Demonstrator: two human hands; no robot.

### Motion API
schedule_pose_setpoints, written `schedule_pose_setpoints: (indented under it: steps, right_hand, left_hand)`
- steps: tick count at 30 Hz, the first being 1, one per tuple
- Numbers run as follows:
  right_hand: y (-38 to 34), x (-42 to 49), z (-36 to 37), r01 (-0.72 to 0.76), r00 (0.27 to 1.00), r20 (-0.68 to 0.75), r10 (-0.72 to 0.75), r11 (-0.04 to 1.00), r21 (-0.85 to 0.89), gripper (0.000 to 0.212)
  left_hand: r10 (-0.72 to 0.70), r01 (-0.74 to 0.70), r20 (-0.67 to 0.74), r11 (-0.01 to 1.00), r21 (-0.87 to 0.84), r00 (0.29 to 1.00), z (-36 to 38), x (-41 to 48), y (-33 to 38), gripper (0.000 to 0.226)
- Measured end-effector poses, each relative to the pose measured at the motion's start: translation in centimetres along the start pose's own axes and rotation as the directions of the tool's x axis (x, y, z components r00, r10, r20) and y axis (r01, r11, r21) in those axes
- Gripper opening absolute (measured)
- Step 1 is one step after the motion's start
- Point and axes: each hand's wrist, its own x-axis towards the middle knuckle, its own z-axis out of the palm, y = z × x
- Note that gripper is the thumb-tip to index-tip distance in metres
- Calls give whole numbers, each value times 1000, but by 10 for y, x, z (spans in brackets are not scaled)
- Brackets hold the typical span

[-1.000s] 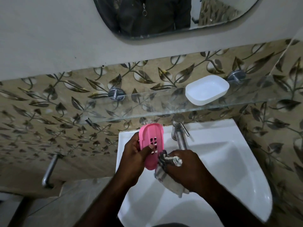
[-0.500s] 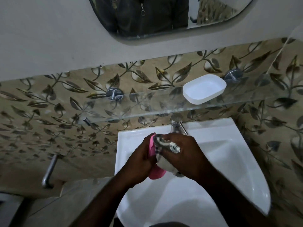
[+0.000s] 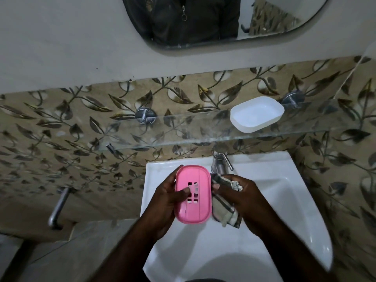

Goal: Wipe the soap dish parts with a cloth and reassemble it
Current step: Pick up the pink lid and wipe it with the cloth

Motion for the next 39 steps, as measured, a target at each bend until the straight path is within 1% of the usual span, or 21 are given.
schedule_pose_setpoints:
  steps: [2, 5, 8, 10, 13, 16, 18, 20, 22, 24, 26, 27, 28, 29, 31, 32, 33, 34, 36, 37, 39]
  right_hand:
    - [1, -2, 8, -11, 1000, 17, 10, 998, 63, 33]
    - [3, -3, 16, -4, 1000, 17, 2, 993, 116, 32]
    - [3, -9, 26, -8, 998, 58, 8, 1000, 15, 22]
    - [6, -14, 33, -26, 997, 67, 28, 999, -33, 23]
    - [8, -17, 38, 17, 998, 64, -13, 998, -66, 11]
    - [7, -19, 41, 39, 995, 90, -31, 995, -89, 7]
    - [3, -19, 41, 47, 997, 68, -43, 996, -70, 9]
    - [-3, -17, 39, 142, 989, -25, -145, 983, -115, 16]
    - [-9, -14, 36, 288, 945, -57, -321, 904, -316, 25]
    - [-12, -13, 38, 374, 899, 61, -434, 688, -621, 34]
    - [-11, -14, 43, 348, 903, 149, -404, 483, -803, 40]
    - [-11, -15, 46, 322, 914, 161, -372, 428, -845, 40]
    - [-10, -16, 48, 304, 926, 164, -340, 416, -857, 36]
    - [-10, -18, 50, 294, 940, 165, -300, 459, -838, 30]
    - [-10, -22, 49, 248, 968, 146, -203, 698, -671, 11]
    - [-13, -24, 48, 201, 979, 139, -149, 830, -520, 3]
    - [-18, -26, 47, 144, 984, 144, -100, 930, -338, 4]
    - [-23, -26, 45, 81, 985, 163, -56, 985, -151, 4]
    - [-34, -24, 42, -8, 979, 201, -22, 989, 149, 10]
    - [-39, -22, 41, 1, 981, 190, -44, 975, 223, 15]
    - [-50, -14, 39, 119, 987, 79, -142, 964, 237, 22]
  left_hand:
    - [14, -6, -57, 991, 136, 998, 5, 0, -2, 63]
    - [-9, 47, -124, 952, 302, 992, 11, -4, 1, 57]
    - [-26, 45, -54, 914, 404, 998, 19, -10, -1, 71]
    - [0, 27, -61, 898, 438, 998, 24, -13, 2, 79]
    - [-31, 13, 43, 932, 363, 999, 28, -14, 6, 70]
    - [-103, 72, 110, 964, 254, 989, 27, -16, 6, 60]
    - [-188, 189, 157, 982, 9, 969, 22, -17, 8, 53]
    - [-229, 283, 220, 924, -257, 948, 12, -16, 9, 51]
    - [-243, 316, 244, 888, -334, 939, 6, -15, 7, 52]
    - [-238, 325, 278, 887, -328, 931, 7, -14, 2, 51]
    - [-216, 300, 271, 897, -324, 938, 14, -14, 3, 50]
    - [-208, 282, 247, 907, -315, 946, 17, -14, 5, 48]
    - [-202, 260, 212, 918, -299, 956, 19, -13, 6, 46]
    - [-196, 241, 179, 927, -286, 964, 20, -12, 8, 44]
    - [-171, 205, 145, 940, -273, 975, 22, -11, 12, 45]
    - [-151, 184, 143, 949, -255, 978, 22, -10, 14, 47]
    - [-136, 166, 136, 957, -239, 981, 24, -10, 17, 53]
    - [-123, 148, 123, 962, -227, 985, 26, -8, 20, 61]
    - [-72, 91, 90, 972, -218, 993, 33, -4, 28, 71]
    - [-42, 59, 77, 973, -221, 996, 36, -1, 32, 69]
    - [12, 8, 66, 956, -293, 998, 37, 4, 43, 53]
